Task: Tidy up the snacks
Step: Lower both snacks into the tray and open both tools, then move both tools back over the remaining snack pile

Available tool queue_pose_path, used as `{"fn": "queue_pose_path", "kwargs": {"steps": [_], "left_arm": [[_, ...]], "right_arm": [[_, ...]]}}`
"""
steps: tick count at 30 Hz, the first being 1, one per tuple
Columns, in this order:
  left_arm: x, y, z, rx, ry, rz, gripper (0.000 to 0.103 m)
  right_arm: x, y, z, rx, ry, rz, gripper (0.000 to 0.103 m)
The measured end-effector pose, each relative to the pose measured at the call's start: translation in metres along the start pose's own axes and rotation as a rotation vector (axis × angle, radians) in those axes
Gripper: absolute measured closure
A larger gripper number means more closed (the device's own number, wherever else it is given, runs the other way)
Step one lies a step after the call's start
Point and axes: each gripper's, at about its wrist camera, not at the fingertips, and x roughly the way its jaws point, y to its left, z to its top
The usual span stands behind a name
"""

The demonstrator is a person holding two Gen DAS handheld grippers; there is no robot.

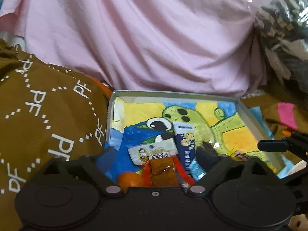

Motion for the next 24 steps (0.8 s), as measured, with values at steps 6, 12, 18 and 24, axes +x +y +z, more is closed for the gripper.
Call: {"fn": "queue_pose_path", "kwargs": {"steps": [6,12,18,24], "left_arm": [[-0.034,-0.012,-0.003,-0.023,-0.051,-0.027,0.001],[-0.072,-0.031,-0.011,0.002,-0.105,-0.012,0.001],[-0.113,-0.047,-0.029,-0.014,-0.134,-0.001,0.001],[-0.144,-0.056,-0.055,-0.001,-0.110,-0.005,0.001]], "right_arm": [[-0.043,-0.004,-0.009,0.049,-0.116,-0.023,0.000],[-0.083,-0.011,-0.021,0.099,-0.164,-0.023,0.000],[-0.124,-0.012,-0.037,0.117,-0.198,-0.019,0.000],[-0.153,-0.006,-0.060,0.136,-0.176,-0.014,0.000]]}}
